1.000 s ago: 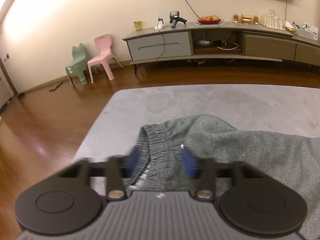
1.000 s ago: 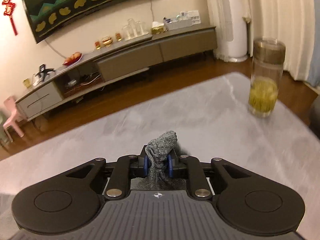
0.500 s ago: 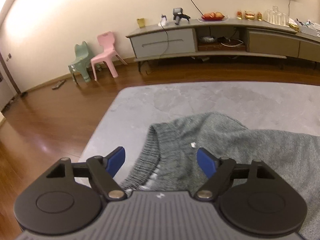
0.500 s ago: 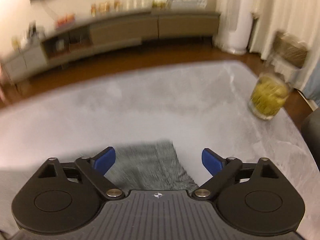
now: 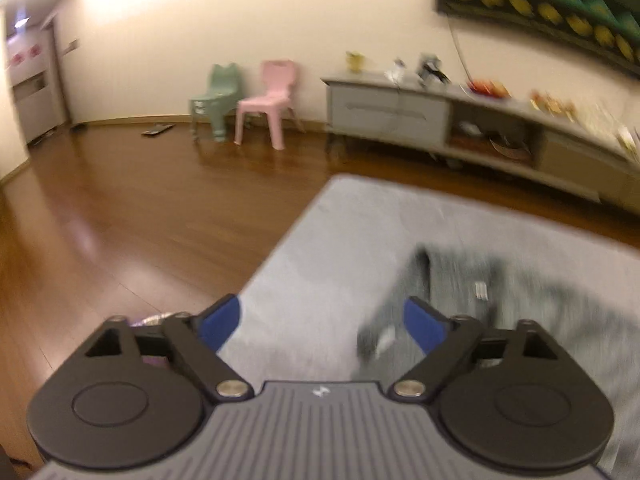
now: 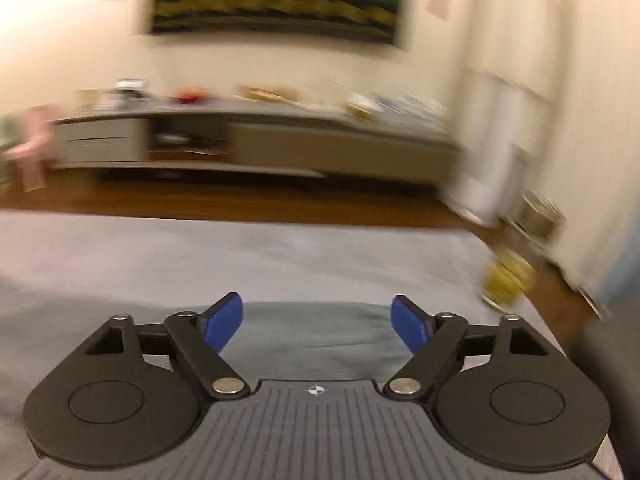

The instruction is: Fold clothes

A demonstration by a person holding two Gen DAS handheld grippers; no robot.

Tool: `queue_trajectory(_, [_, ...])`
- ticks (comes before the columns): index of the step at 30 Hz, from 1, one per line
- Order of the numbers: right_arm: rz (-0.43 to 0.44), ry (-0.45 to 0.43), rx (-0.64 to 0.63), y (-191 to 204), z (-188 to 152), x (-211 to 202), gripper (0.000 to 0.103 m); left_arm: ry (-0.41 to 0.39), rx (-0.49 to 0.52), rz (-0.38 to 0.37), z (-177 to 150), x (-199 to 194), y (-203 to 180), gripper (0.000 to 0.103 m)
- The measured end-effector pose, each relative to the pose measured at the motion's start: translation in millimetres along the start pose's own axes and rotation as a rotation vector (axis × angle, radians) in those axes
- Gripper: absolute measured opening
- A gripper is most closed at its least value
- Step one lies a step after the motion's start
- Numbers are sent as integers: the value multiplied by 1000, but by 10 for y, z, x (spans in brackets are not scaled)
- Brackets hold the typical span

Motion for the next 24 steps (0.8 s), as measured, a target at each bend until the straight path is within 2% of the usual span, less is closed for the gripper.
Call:
queue_trajectory(3, [259, 19, -203, 687, -304, -722, 102, 111, 90, -40, -381, 54, -161, 93])
queue_trajectory(6, [333, 108, -415, 1079, -964, -1020, 102, 162, 186, -63, -638, 89, -332, 96])
queue_trajectory(7, [330, 142, -466, 1139, -1161, -1032, 102, 174, 216, -66, -705, 126, -369, 93])
queue_trajectory(8, [316, 178, -505, 1166, -1339, -1002, 96, 179, 235, -77, -749, 145, -395, 86])
queue_trajectory(9, [302, 214, -544, 1190, -1516, -973, 85, 176, 241, -99, -766, 146, -409, 50])
queue_trajectory(10, [285, 238, -560, 1177, -1598, -941, 35, 162, 220, -130, -735, 125, -410, 1])
queue_trajectory(11, [267, 254, -562, 1142, -1628, -908, 8, 136, 167, -172, -647, 77, -395, 4])
queue_trajectory(12, [249, 271, -564, 1107, -1658, -875, 8, 92, 114, -209, -525, -1, -351, 2])
queue_trajectory(13, [237, 251, -530, 1019, -1537, -900, 7, 16, 43, -260, -346, -154, -276, 2])
queue_trajectory(14, [229, 211, -476, 898, -1331, -956, 2, -76, -52, -334, -140, -360, -203, 2])
queue_trajectory(15, [220, 172, -423, 775, -1123, -1015, 2, -162, -146, -412, 59, -568, -133, 2])
queue_trajectory(16, [185, 150, -373, 603, -948, -988, 2, -238, -232, -483, 241, -750, -85, 2])
queue_trajectory(17, [135, 138, -325, 404, -793, -915, 2, -294, -287, -518, 388, -846, -78, 2])
queue_trajectory(18, [85, 127, -276, 203, -640, -844, 2, -281, -284, -513, 421, -745, -177, 2])
queue_trajectory(19, [35, 115, -228, 0, -488, -775, 2, -209, -245, -486, 363, -500, -358, 3])
queue_trajectory(22, [-120, 239, -217, -172, -695, -245, 4, 5, -127, -403, 188, 206, -875, 11])
queue_trajectory(23, [-172, 287, -219, -209, -793, -63, 4, 69, -103, -357, 113, 402, -966, 11])
queue_trajectory(24, [-181, 290, -187, -181, -845, 3, 5, 93, -113, -317, 65, 479, -928, 12])
Point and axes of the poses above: each gripper's, at about its wrist camera, not at the fingertips, and x roughly the way its jaws point, y to its left, z to its top, the point moved 10 cm from there along x, roughly the way its jaws point, and after that the axes turned 12 degrees about -z, right-handed, at the moved point
